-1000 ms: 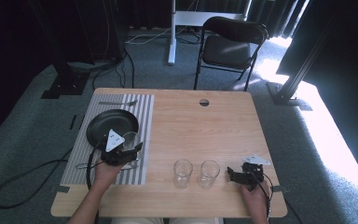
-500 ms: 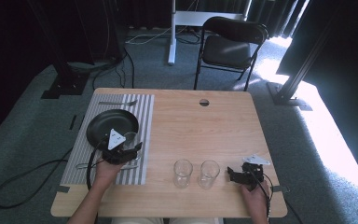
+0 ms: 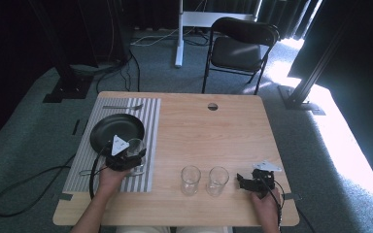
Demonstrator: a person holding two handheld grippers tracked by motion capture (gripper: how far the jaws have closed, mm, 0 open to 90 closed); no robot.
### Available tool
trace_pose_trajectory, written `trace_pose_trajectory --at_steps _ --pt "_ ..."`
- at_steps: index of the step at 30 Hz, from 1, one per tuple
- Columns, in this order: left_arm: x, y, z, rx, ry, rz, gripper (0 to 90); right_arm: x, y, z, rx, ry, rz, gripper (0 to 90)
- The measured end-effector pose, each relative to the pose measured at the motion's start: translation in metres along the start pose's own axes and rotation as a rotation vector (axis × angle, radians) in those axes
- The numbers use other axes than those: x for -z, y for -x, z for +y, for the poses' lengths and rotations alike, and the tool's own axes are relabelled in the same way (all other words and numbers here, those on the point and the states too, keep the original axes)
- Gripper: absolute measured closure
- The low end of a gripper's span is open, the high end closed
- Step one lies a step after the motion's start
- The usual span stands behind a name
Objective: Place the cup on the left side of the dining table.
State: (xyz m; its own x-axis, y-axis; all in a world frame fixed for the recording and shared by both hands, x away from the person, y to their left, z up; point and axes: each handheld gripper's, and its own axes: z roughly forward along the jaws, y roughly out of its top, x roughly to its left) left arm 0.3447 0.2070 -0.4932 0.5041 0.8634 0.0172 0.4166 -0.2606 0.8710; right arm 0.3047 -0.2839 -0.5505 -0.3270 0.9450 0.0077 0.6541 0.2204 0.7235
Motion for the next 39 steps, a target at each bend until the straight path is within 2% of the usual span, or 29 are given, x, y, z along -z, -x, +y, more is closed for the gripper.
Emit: trace_pose_trajectory --at_steps 3,4,10,12,13,14,16,17,18,19,21,22,24,26,29,30,32,34,36,39 --pt "0.001 -0.002 0.0 0.012 0.0 -0.011 29.6 0.0 0.0 0.0 -0.001 0.0 0.0 12.7" --pt "0.002 -0.002 -0.001 0.004 -0.004 -0.017 29.6 0.0 0.0 0.0 0.0 0.0 0.0 12.7" --pt "0.001 -0.001 -0.002 -0.009 0.002 -0.007 29.2 0.0 0.0 0.0 0.0 0.0 0.0 12.7" --pt "0.001 -0.001 -0.002 0.001 0.0 -0.01 28.4 0.0 0.0 0.0 0.0 0.0 0.0 12.8" --pt "0.001 -0.001 -0.002 -0.008 0.002 0.006 28.4 0.0 0.0 0.0 0.0 0.0 0.0 12.8" --pt "0.003 0.003 -0.002 -0.048 0.026 0.035 26.2 0.0 0.0 0.0 0.0 0.0 0.0 12.7" --pt "0.003 0.004 -0.002 -0.059 0.025 0.043 24.7 0.0 0.0 0.0 0.001 0.0 0.0 12.7" --pt "0.002 0.005 -0.002 -0.064 0.028 0.064 24.7 0.0 0.0 0.0 0.001 0.0 0.0 12.7" --pt "0.001 0.007 -0.002 -0.077 0.021 0.101 17.2 0.0 0.0 0.0 0.0 0.0 0.0 12.7" --pt "0.001 0.007 -0.002 -0.077 0.021 0.101 17.0 0.0 0.0 0.0 0.0 0.0 0.0 12.7" --pt "0.001 0.006 -0.002 -0.058 0.007 0.074 17.0 0.0 0.0 0.0 0.0 0.0 0.0 12.7" --pt "0.002 0.006 -0.002 -0.063 -0.002 0.092 17.0 0.0 0.0 0.0 0.0 0.0 0.0 12.7" --pt "0.003 0.004 -0.002 -0.036 -0.014 0.085 16.4 0.0 0.0 0.0 0.001 0.0 0.0 12.8" --pt "0.004 0.003 -0.003 -0.011 -0.043 0.092 8.6 0.0 0.0 0.0 0.0 0.0 0.0 12.7" --pt "0.005 0.003 -0.006 -0.004 -0.042 0.097 8.5 0.0 0.0 0.0 0.0 0.0 0.0 12.8" --pt "0.005 0.002 -0.006 0.001 -0.042 0.102 2.3 0.0 0.0 0.0 0.0 0.0 0.0 12.7" --pt "0.006 0.0 -0.008 0.025 -0.052 0.07 0.1 0.0 0.0 0.0 0.0 0.0 0.0 12.7" --pt "0.006 0.001 -0.01 0.012 -0.067 0.082 0.1 0.0 0.0 0.0 0.0 0.0 0.0 12.7" --pt "0.006 0.001 -0.012 0.024 -0.07 0.081 0.1 0.0 0.0 0.0 0.001 0.0 0.0 12.7" --pt "0.008 0.002 -0.014 0.015 -0.082 0.085 0.2 0.0 0.0 0.0 0.0 0.0 0.0 12.7"
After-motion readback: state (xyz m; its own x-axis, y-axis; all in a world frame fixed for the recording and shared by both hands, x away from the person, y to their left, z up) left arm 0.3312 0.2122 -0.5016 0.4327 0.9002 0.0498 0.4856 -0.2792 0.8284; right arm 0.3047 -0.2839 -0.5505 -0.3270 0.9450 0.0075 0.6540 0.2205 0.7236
